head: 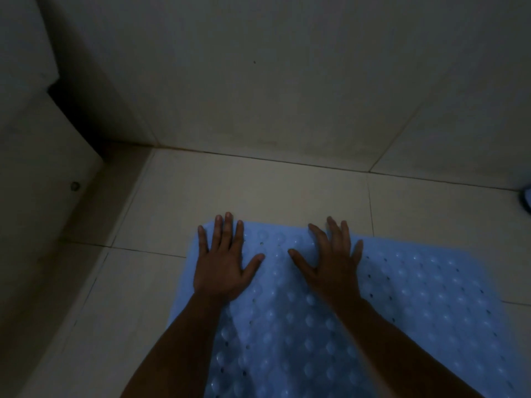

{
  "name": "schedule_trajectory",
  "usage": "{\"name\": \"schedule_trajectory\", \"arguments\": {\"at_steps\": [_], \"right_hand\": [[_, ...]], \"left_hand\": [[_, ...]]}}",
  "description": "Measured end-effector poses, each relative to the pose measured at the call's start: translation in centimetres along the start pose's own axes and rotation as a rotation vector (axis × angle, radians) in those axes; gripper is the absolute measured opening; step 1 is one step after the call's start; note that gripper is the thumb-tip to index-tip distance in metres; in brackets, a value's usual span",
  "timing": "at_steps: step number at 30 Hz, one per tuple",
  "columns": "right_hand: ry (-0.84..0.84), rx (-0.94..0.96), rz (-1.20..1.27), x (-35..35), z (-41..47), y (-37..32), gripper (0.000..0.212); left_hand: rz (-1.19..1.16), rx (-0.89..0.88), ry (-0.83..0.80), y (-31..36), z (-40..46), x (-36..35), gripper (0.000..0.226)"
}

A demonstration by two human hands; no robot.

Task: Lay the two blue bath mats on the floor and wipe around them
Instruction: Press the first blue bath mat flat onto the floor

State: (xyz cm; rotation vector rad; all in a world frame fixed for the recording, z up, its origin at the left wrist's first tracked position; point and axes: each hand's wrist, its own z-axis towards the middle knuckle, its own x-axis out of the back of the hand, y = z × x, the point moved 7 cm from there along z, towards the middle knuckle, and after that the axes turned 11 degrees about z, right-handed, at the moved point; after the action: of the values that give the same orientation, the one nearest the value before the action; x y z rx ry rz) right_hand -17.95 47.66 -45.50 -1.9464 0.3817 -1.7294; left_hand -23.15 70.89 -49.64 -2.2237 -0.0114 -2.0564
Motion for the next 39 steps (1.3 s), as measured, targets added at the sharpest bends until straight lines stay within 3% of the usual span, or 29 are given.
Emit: {"name": "schedule_trajectory", "arguments": {"at_steps": [8,17,24,26,32,39], "right_hand": [[-0.083,0.033,0.029,-1.8,1.3,-2.7,0.087],[0.007,0.065,0.038,-0.8,1.9,-2.5,0.079],[-0.040,0.109,0.058,-1.2,0.0,-3.4,0.072],[-0.153,0.106,0.058,-1.9,0.3,-5.0,0.073],[-0.288,0.193,-0.050,-6.4,1.2,-10.5,0.093],[-0.109,0.238,-0.196,-10.6,0.8,-9.6,0.072]], "left_hand": [[-0.030,-0.006,0.025,-0.3,0.1,0.0,0.085],[-0.037,-0.003,0.022,-0.5,0.3,0.3,0.086],[-0.137,-0.030,-0.095,-0.5,0.4,0.0,0.094],[-0.223,-0.036,-0.153,-1.3,0.9,1.2,0.094],[-0.197,0.098,0.065,-4.2,1.1,5.1,0.078],[-0.107,0.100,0.132,-4.7,0.2,4.0,0.065]]}}
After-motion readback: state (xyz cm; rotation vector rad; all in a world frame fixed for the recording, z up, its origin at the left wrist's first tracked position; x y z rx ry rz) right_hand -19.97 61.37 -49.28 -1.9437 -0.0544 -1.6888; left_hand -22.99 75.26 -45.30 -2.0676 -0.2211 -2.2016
